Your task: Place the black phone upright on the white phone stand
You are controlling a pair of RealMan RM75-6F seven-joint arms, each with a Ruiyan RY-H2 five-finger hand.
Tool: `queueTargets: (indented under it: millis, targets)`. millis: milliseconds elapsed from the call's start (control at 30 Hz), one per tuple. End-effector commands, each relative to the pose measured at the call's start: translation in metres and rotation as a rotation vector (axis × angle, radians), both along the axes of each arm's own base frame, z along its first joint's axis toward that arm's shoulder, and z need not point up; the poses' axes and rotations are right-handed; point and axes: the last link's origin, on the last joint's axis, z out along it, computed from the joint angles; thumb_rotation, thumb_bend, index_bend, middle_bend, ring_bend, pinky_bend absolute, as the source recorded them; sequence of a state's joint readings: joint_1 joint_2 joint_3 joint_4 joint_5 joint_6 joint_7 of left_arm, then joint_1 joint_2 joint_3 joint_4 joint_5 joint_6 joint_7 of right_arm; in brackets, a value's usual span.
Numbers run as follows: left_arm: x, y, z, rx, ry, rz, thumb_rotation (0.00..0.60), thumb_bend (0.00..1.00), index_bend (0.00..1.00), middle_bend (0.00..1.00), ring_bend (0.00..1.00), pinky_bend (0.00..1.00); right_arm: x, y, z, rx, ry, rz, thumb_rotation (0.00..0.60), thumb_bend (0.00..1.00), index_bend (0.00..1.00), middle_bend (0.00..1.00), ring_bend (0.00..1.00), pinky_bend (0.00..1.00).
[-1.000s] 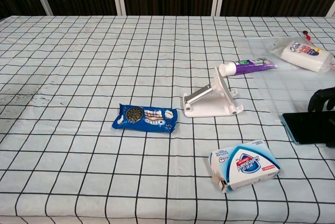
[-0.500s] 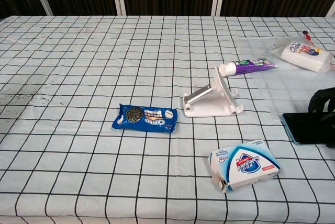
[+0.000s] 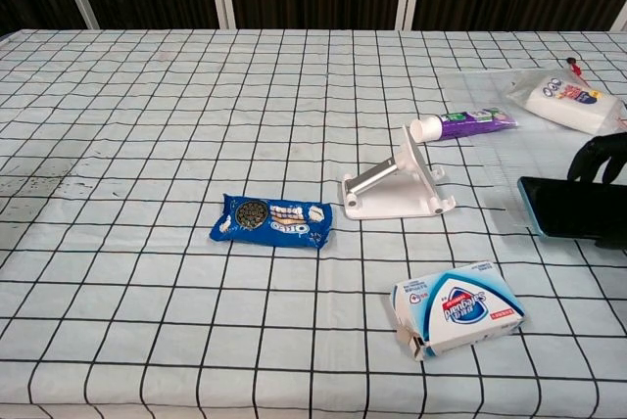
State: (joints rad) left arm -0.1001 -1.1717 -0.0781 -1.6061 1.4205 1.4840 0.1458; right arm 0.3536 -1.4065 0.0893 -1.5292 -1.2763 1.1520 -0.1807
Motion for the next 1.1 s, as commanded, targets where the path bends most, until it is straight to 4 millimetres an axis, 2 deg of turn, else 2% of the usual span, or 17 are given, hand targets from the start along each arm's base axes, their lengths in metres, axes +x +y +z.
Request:
queueTargets:
  millis: [33, 333, 500, 700, 1100]
  targets:
    - [0.0, 0.0, 0.0, 0.001, -0.001, -0.001, 0.6, 0.0, 0.0, 0.0, 0.0, 0.0, 0.012, -0.004, 0.008, -0.051, -0.093, 0.014, 0.6, 0.4, 0.59, 0.58, 0.5, 0.53]
    - [0.002, 0.002, -0.001, -0.006, -0.008, -0.009, 0.6, 0.0, 0.0, 0.0, 0.0, 0.0, 0.049, -0.018, 0.026, -0.098, -0.613, -0.098, 0.6, 0.37, 0.59, 0.58, 0.5, 0.53]
    - [0.003, 0.003, -0.003, -0.012, -0.014, -0.013, 0.6, 0.0, 0.0, 0.0, 0.0, 0.0, 0.062, -0.027, 0.031, -0.088, -0.8, -0.158, 0.6, 0.36, 0.59, 0.57, 0.5, 0.53]
    - [0.004, 0.004, -0.003, -0.02, -0.027, -0.022, 0.6, 0.0, 0.0, 0.0, 0.0, 0.0, 0.073, -0.032, 0.024, -0.088, -0.9, -0.182, 0.6, 0.36, 0.59, 0.57, 0.5, 0.53]
    - [0.004, 0.005, -0.002, -0.03, -0.062, -0.021, 0.6, 0.0, 0.0, 0.0, 0.0, 0.0, 0.091, -0.03, -0.012, -0.055, -0.988, -0.143, 0.6, 0.36, 0.59, 0.57, 0.49, 0.53]
